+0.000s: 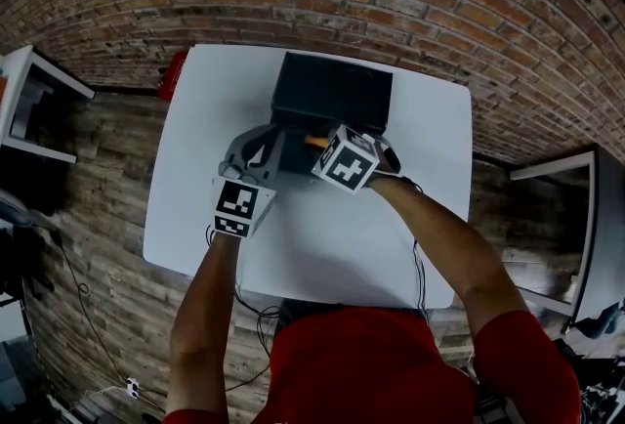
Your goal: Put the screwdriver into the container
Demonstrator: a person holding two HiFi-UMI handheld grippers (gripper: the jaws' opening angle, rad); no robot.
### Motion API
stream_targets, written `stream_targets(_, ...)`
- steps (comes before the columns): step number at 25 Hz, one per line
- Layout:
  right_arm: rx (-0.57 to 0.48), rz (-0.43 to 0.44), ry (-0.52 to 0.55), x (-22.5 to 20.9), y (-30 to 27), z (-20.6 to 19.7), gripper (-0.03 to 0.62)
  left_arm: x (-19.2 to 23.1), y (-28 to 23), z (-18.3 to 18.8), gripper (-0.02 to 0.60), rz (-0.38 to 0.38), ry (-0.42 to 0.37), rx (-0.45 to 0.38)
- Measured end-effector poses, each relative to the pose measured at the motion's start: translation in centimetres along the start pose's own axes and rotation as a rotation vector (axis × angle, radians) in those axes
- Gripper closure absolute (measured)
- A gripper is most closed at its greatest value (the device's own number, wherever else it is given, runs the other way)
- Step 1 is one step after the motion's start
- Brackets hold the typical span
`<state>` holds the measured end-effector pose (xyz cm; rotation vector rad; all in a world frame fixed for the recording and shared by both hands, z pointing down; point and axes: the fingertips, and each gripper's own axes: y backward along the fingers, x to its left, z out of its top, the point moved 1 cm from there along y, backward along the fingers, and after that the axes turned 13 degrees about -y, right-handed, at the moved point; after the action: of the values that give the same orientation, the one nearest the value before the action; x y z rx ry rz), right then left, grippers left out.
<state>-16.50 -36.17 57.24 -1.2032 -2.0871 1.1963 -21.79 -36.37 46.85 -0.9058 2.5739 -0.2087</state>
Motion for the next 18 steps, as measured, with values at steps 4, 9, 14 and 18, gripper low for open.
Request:
stream_targets(4, 0.043, -0.009, 0.012, -0.1, -0.6, -0.3, 0.502, 0.2, 0.1, -0.1, 0.568, 0.002, 0.007, -0.004)
stream_targets(9, 0.090, -0.001, 0.012, -0.1, -1.7, -0.9, 0.502, 0.0, 0.3, -0.3, 0.568, 0.003, 0.024, -0.009)
stream_targets(14, 0.127, 0.020, -0.007, -0.1, -2.3, -1.4, 0.502, 0.1, 0.7, -0.5, 0.568, 0.006, 0.028, -0.004)
stream_targets(18, 0.136, 0.037, -0.030, -0.3, -2.8, -1.5, 0.502, 0.2, 1.0, -0.6, 0.568, 0.002, 0.025, 0.000)
